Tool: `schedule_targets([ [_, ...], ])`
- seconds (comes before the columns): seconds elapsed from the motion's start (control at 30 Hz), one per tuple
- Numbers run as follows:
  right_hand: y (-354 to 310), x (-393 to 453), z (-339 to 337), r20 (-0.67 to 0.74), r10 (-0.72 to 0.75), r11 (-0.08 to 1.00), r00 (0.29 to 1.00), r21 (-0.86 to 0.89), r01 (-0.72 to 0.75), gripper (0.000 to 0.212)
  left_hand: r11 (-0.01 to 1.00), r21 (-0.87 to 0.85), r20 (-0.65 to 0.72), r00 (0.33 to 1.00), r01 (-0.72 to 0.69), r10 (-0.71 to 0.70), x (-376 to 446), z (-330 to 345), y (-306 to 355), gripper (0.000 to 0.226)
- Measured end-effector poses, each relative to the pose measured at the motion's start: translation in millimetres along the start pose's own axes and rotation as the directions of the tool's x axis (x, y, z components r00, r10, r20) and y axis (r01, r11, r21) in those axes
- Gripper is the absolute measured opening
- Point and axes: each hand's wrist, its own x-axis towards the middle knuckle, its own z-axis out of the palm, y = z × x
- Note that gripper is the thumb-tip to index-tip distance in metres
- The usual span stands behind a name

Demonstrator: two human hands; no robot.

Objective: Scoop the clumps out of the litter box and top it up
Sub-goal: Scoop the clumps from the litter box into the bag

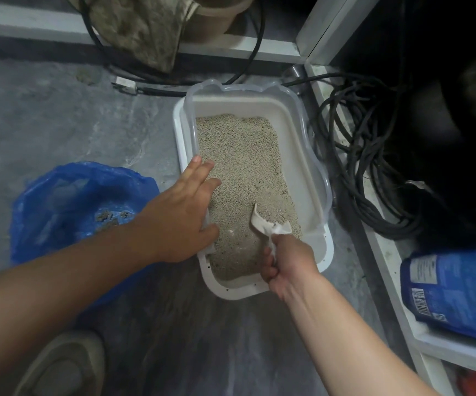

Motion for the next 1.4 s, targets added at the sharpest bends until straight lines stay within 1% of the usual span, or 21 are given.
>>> schedule_targets([
  [0.07, -9, 7, 5, -0.025, -0.012, 1.000, 1.000, 0.022, 0.013, 0.013, 1.000, -0.004, -0.001, 1.000, -0.001, 0.001, 0, 1, -1, 0.080],
  [0.17, -17, 13, 13, -0.020, -0.036, 0.999, 0.999, 0.016, 0.036, 0.015, 1.000, -0.016, -0.008, 1.000, -0.004, 0.003, 0, 1, -3, 0.080],
  [0.33, -24, 22, 20, -0.017, -0.074, 0.996, 0.997, -0.053, 0.073, 0.014, 1.000, -0.017, -0.019, 1.000, -0.018, 0.017, -2, 0, -6, 0.080],
  [0.47, -34, 31, 24, -0.016, -0.125, 0.983, 0.992, -0.141, 0.121, 0.013, 0.999, -0.010, -0.025, 0.999, -0.030, 0.030, -3, 0, -9, 0.080],
  [0.53, -41, 35, 27, 0.008, -0.134, 0.972, 0.991, -0.194, 0.133, 0.014, 0.999, -0.017, -0.027, 0.999, -0.028, 0.027, -4, 1, -10, 0.080],
  [0.63, -54, 42, 28, 0.081, -0.127, 0.953, 0.989, -0.267, 0.144, 0.018, 1.000, -0.020, -0.024, 1.000, -0.005, 0.005, -5, 2, -12, 0.079],
  [0.83, -78, 62, 34, 0.178, -0.139, 0.902, 0.974, -0.384, 0.199, 0.017, 1.000, -0.027, -0.026, 1.000, -0.004, 0.004, -3, 2, -12, 0.079],
  [1.2, -91, 85, 69, 0.251, -0.144, 0.913, 0.957, -0.338, 0.226, 0.019, 0.999, -0.026, -0.046, 0.999, -0.031, 0.029, -3, 3, -11, 0.077],
  [1.33, -89, 89, 74, 0.233, -0.197, 0.905, 0.952, -0.330, 0.269, 0.018, 0.999, -0.021, -0.053, 0.998, -0.035, 0.033, -3, 4, -12, 0.076],
  [1.4, -90, 90, 75, 0.192, -0.244, 0.897, 0.951, -0.327, 0.296, 0.021, 0.999, -0.027, -0.052, 0.998, -0.032, 0.031, -3, 5, -12, 0.077],
])
